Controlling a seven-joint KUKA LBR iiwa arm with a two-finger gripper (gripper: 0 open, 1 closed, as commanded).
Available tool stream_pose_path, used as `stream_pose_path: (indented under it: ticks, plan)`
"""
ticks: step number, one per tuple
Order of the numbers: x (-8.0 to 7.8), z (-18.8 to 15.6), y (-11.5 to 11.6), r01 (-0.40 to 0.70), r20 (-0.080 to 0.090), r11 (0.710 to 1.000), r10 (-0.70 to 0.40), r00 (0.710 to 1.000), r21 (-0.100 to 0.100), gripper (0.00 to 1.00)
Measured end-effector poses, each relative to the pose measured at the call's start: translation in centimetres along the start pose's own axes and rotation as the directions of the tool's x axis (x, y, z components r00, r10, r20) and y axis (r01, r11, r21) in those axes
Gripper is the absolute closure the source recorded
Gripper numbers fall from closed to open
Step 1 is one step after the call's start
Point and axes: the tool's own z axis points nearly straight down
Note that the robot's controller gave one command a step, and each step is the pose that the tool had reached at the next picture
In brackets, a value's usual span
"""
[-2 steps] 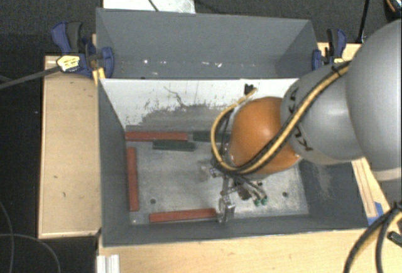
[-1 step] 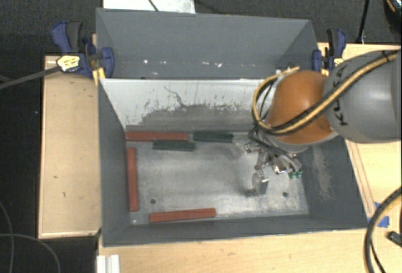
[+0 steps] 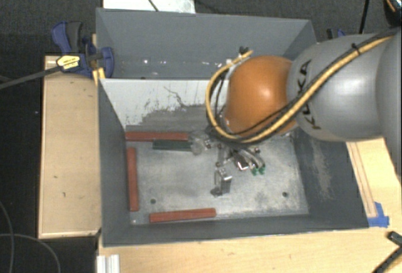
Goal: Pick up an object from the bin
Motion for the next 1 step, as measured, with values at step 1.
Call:
stream_pose_path:
  ticks: [1]
  plan:
    - [5.99, 4.88, -1.45, -0.103, -0.014, 0.995, 0.103, 0.995, 0.004, 0.00]
